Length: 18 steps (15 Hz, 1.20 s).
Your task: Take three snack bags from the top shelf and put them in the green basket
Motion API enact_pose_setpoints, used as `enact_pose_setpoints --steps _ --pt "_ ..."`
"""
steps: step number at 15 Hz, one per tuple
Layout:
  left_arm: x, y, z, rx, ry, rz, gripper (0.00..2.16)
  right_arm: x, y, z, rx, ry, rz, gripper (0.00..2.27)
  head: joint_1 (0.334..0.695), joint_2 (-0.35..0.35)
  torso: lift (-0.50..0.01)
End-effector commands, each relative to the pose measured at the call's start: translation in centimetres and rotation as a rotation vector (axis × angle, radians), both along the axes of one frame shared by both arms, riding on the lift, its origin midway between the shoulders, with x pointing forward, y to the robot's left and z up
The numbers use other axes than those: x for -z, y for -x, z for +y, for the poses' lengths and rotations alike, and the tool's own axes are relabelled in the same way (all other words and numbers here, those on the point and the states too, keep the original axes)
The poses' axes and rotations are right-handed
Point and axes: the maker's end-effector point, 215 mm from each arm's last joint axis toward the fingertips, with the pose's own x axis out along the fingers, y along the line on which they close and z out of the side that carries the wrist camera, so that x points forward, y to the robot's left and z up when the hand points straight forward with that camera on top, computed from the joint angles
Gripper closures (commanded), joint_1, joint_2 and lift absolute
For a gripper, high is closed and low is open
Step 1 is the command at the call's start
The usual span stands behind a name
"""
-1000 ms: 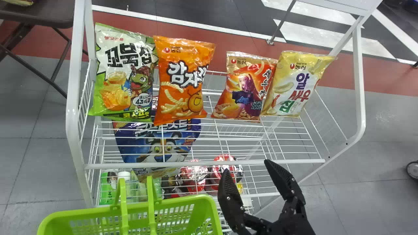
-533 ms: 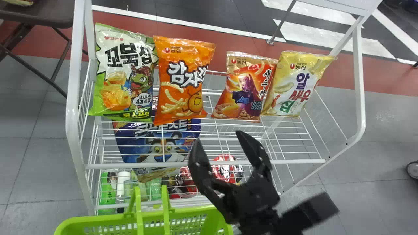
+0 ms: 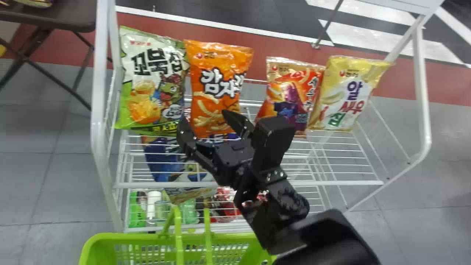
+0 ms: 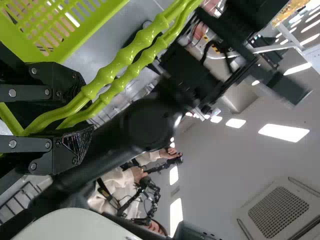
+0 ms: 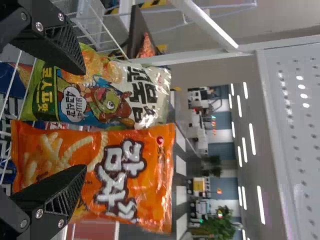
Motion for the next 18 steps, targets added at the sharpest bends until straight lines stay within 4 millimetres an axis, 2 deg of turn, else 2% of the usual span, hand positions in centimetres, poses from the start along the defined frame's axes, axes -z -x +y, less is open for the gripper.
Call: enact_pose_setpoints --steps 1,8,10,12,13,14,15,16,18 --pt "0.0 0.0 0.0 0.004 0.008 0.003 0.92 0.4 -2.3 1.8 -0.031 -0.001 0.025 0.18 0.695 -0.234 -0.04" --pt "0.3 -0.7 0.8 -0.01 0.025 0.01 0.92 2.1 -8.6 5.5 -0.104 -0.043 0.073 0.22 0.695 -0.105 -0.04" --pt "0.3 -1.0 1.0 -0.013 0.028 0.011 0.92 2.4 -9.9 6.0 -0.129 -0.036 0.076 0.22 0.695 -0.083 -0.04" --pt "0.3 -1.4 1.2 -0.017 0.029 0.008 0.92 2.5 -10.5 6.4 -0.147 -0.029 0.082 0.36 0.695 -0.061 -0.04" --pt "0.3 -1.5 1.2 -0.017 0.034 0.007 0.92 2.6 -10.5 6.8 -0.167 -0.023 0.092 0.81 0.695 -0.057 -0.04" --pt "0.3 -1.7 1.2 -0.017 0.037 0.007 0.92 3.5 -10.2 6.9 -0.176 -0.012 0.127 1.61 0.695 -0.053 -0.04" --pt "0.2 -1.8 1.2 -0.017 0.039 0.004 0.92 3.8 -9.9 7.1 -0.181 -0.005 0.139 2.04 0.695 -0.048 -0.04" --pt "0.2 -1.9 1.2 -0.018 0.039 0.001 0.92 3.9 -9.4 7.4 -0.201 -0.007 0.144 2.23 0.695 -0.042 -0.04" --pt "0.0 -2.0 1.4 -0.016 0.042 -0.001 0.92 3.8 -8.1 7.7 -0.23 0.003 0.151 2.24 0.695 -0.035 -0.04"
